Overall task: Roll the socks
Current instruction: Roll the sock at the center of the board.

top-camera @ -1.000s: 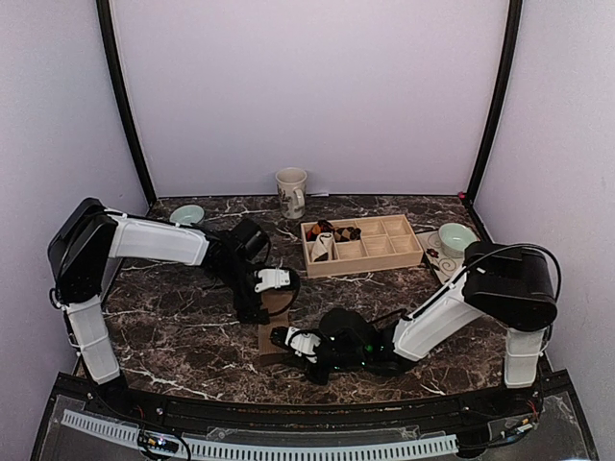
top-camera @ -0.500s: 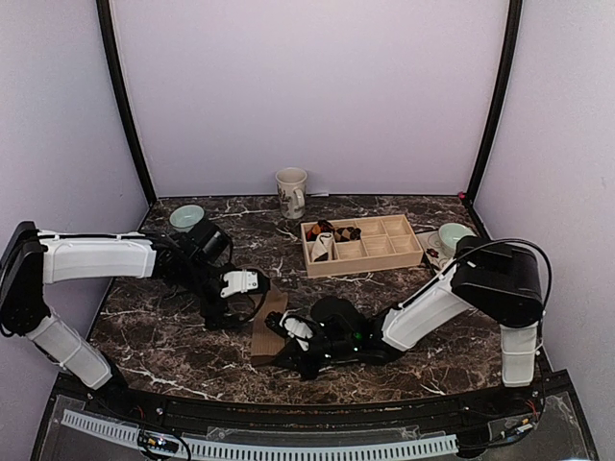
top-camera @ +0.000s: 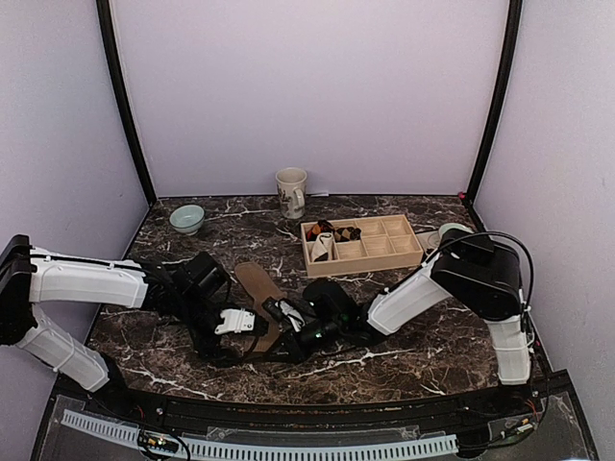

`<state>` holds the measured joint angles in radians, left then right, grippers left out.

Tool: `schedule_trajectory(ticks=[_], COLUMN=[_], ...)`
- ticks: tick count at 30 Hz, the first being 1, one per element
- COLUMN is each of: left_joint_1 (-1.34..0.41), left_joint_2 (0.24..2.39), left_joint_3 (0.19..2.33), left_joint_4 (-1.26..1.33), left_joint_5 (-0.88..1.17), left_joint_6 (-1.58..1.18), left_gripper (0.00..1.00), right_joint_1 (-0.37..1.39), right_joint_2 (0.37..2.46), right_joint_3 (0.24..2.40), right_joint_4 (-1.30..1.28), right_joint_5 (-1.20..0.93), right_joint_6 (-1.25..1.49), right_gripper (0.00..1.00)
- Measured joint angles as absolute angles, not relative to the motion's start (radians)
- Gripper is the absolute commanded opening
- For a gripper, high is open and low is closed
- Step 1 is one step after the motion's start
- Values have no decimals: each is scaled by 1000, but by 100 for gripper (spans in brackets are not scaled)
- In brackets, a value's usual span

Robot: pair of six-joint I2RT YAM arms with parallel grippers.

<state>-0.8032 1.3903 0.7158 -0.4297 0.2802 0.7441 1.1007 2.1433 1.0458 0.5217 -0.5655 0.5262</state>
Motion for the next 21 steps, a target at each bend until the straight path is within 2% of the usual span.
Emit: schedule_trajectory(ticks=[3,10,13,16,21], left_joint_1=[-824,-865,-889,-915,-932], left_joint_2=[1390,1396,1416,1429,1436], left_joint_3=[710,710,710,709,700], left_joint_4=[-399,-359,-357,-356,-322], left_joint_5=[271,269,273,271,224], left_joint_6=[743,741,748,760,767], left_gripper=[63,42,45,59,60], right_joint_1=[1098,1087,1081,1071,1055], right_joint_2=[2145,2162,2169,2177,2188], right_joint_3=[1054,1084,1092,1098,1097], right_joint_4=[508,487,487,496,533], right_joint_5=[-568,-589,-598,-615,-655], right_joint_6=[570,686,735,792,871], right_gripper=[0,0,0,0,0])
